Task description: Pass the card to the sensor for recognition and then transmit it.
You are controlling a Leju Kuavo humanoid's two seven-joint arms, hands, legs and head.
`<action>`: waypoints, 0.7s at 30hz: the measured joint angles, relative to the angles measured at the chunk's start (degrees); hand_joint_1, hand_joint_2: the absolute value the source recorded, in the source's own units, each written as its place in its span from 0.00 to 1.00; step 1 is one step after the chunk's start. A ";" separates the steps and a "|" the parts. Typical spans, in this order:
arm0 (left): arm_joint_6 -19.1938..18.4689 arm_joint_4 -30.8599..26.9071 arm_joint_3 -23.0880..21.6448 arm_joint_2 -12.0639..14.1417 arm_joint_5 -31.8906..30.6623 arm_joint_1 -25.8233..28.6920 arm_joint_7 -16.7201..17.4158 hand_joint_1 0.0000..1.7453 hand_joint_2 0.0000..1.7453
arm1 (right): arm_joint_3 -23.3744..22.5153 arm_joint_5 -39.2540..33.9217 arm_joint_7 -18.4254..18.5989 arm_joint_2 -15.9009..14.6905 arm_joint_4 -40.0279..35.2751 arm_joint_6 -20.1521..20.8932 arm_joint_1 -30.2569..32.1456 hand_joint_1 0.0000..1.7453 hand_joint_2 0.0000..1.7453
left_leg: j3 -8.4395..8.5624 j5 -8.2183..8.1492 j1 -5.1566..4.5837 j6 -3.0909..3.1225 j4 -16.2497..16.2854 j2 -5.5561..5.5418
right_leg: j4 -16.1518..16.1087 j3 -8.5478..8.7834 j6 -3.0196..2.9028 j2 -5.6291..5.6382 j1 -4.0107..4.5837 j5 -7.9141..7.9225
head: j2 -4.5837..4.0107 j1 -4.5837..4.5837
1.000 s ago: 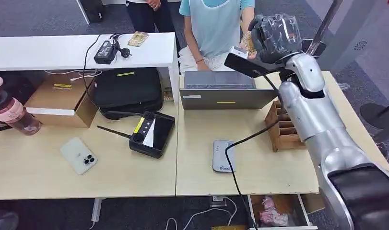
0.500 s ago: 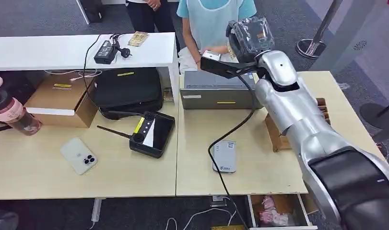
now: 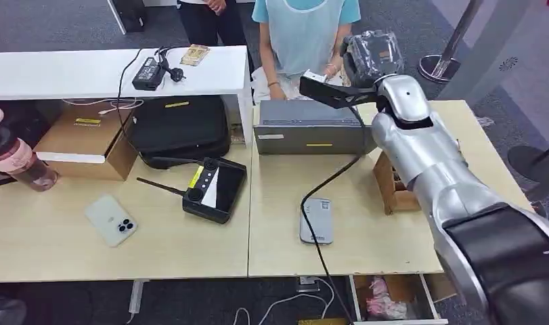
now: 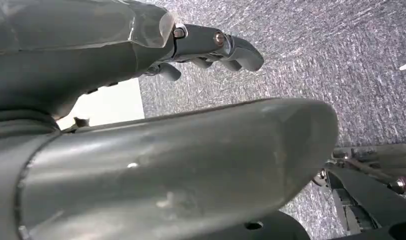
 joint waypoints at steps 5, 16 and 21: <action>-0.13 0.00 -0.18 0.11 -0.53 -0.01 -0.02 0.00 0.00 | -0.57 0.15 0.18 -1.14 0.99 0.27 -0.89 1.00 1.00 | 0.01 0.00 0.01 0.00 0.00 0.00 | 0.00 -0.01 0.00 0.01 0.01 0.00 | 0.00 -0.02; 0.07 0.00 -0.92 0.28 -0.50 -0.02 0.15 0.00 0.00 | -1.55 1.18 -0.26 -2.05 1.66 0.88 -1.06 1.00 1.00 | 0.00 0.00 0.01 0.00 0.00 0.00 | 0.00 0.00 -0.01 0.01 0.01 0.00 | 0.00 0.00; 0.22 0.00 -0.92 0.28 -0.46 -0.02 0.15 0.00 0.00 | -1.84 1.36 -0.11 -2.05 1.66 1.07 -1.10 1.00 1.00 | 0.00 0.00 0.01 0.00 0.00 0.01 | 0.00 -0.01 -0.01 0.01 0.01 0.00 | 0.00 0.00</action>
